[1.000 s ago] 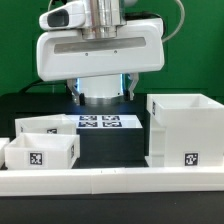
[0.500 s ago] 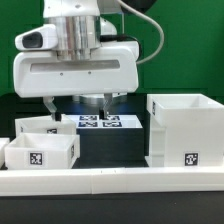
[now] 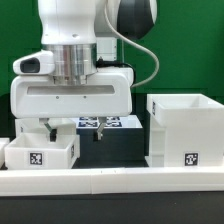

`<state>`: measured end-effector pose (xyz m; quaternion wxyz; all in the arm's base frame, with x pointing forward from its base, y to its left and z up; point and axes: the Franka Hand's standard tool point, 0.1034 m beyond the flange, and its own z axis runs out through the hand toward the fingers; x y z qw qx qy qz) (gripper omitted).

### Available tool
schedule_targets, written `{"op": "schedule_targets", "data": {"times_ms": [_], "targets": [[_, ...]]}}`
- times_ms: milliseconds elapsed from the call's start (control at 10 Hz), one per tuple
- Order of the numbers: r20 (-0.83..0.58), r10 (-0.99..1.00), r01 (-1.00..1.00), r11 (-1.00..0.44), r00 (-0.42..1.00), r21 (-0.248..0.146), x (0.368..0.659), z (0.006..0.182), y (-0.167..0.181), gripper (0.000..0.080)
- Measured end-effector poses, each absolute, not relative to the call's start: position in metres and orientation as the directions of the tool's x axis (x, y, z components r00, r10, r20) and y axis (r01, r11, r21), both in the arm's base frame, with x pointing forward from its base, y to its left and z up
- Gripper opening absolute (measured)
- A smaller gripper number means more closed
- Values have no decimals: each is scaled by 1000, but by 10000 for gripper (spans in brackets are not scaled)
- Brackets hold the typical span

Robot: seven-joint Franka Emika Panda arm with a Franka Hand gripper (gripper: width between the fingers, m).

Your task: Assemble drawer

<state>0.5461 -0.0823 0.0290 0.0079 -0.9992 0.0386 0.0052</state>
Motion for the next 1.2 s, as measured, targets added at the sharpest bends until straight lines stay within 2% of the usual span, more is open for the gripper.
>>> {"op": "schedule_targets", "data": {"times_ms": [300,700,900,1000,1100,1200], "targets": [[-8,-73,-73,-997,997,0,548,9,-85,649],[-10,-72,-72,-997,997,2,549,6,-85,639],[-10,-69,-69,-998,998,2,549,6,-83,338],[-10,-69,-69,-998,998,2,549,6,-84,135],[-10,-69,-69,-998,998,2,549,6,-84,135],[-10,-69,-69,-998,998,2,549,6,-84,43]]}}
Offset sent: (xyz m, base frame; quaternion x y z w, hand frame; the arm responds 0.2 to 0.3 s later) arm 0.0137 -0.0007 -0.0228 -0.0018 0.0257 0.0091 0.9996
